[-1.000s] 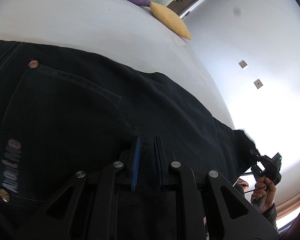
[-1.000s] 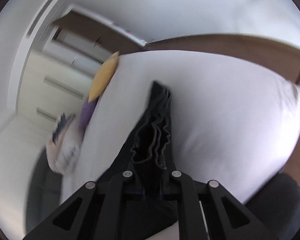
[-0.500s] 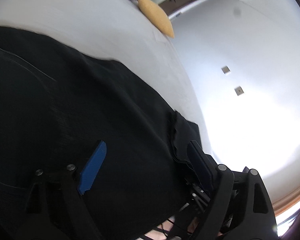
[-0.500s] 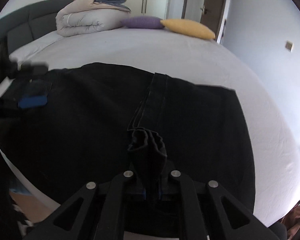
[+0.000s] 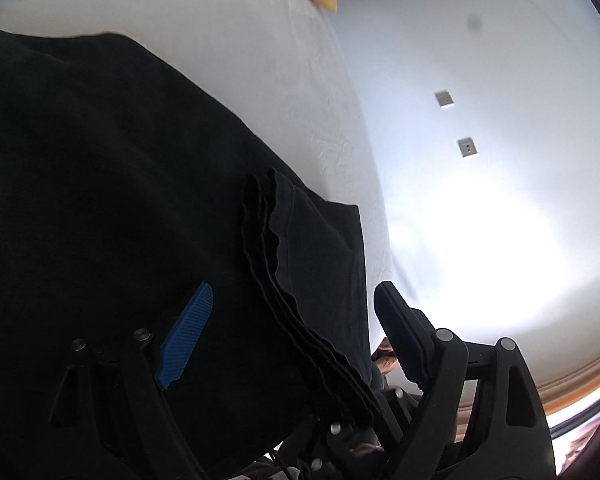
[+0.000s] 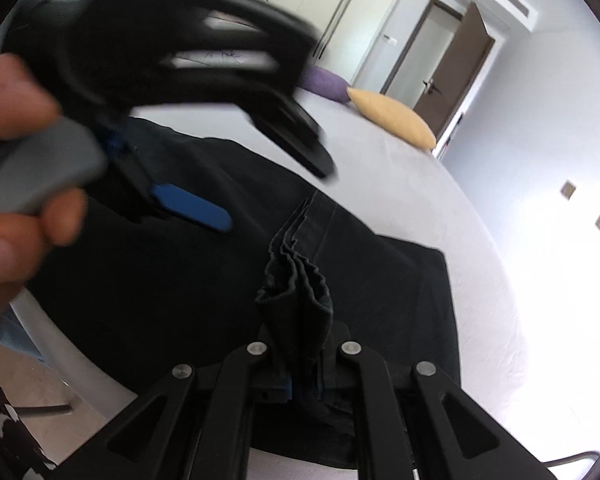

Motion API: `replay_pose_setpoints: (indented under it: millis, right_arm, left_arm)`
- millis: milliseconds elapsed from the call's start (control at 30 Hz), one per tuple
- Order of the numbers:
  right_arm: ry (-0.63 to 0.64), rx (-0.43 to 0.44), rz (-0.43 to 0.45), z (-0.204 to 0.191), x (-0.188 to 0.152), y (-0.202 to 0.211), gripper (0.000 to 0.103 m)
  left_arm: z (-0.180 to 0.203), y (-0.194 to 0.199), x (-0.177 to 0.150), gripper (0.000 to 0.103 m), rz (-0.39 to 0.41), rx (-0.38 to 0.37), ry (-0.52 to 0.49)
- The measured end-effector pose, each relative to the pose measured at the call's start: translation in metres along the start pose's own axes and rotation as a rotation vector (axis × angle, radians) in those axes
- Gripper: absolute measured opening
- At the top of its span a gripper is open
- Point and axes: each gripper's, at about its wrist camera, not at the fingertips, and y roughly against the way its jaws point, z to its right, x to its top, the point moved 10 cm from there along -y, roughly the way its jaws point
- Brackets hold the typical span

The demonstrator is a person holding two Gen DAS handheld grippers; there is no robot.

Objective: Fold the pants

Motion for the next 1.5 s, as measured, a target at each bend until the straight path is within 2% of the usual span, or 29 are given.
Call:
replay_pose_setpoints:
  millis: [100,167,233,267,400,433,533,567,767,1000,1167,1233,1500]
  right_arm:
    - [0.048,-0.010,0.014,-0.005,-0.002,0.006,0.009]
    - [0.085,-0.010,0.021,-0.012,-0.003,0.011,0.009]
    - [0.121,-0.013,0.034,-0.020,-0.002,0.016,0.009]
    - [0.142,-0.016,0.041,-0.032,-0.004,0.020,0.009]
    - [0.236,-0.026,0.079,-0.051,-0.003,0.031,0.009]
    - [0.250,-0.024,0.084,-0.055,-0.002,0.032,0.009]
    - [0.311,-0.012,0.106,-0.069,-0.004,0.033,0.009]
    - [0.332,-0.007,0.113,-0.074,-0.005,0.033,0.009]
    - [0.457,0.038,0.153,-0.113,-0.008,0.034,0.009]
    - [0.527,0.093,0.153,-0.141,-0.011,0.027,0.009]
    - [0.540,0.111,0.140,-0.140,-0.013,0.019,0.009]
    - [0.545,0.118,0.129,-0.139,-0.022,0.014,0.009]
    - [0.538,0.140,0.103,-0.133,-0.020,0.005,0.011]
  left_arm:
    - [0.001,-0.007,-0.001,0.082,-0.022,-0.012,0.009]
    - [0.001,-0.008,-0.001,0.076,-0.030,-0.014,0.001]
    - [-0.002,-0.008,0.000,0.045,-0.049,-0.013,-0.006]
    - [-0.005,-0.006,-0.001,0.036,-0.059,0.000,-0.018]
    - [-0.016,0.003,0.003,0.013,-0.068,0.067,-0.051]
    - [-0.019,0.006,0.004,0.011,-0.066,0.078,-0.058]
    - [-0.024,0.019,0.007,0.010,-0.059,0.106,-0.081]
    - [-0.039,0.028,0.019,0.010,-0.059,0.122,-0.093]
    - [-0.067,0.059,0.031,0.010,-0.050,0.201,-0.138]
    - [-0.090,0.081,0.041,0.009,-0.046,0.285,-0.179]
    - [-0.099,0.090,0.045,0.009,-0.040,0.311,-0.187]
    - [-0.094,0.082,0.044,0.009,-0.040,0.317,-0.188]
    - [-0.103,0.076,0.041,0.010,-0.033,0.325,-0.212]
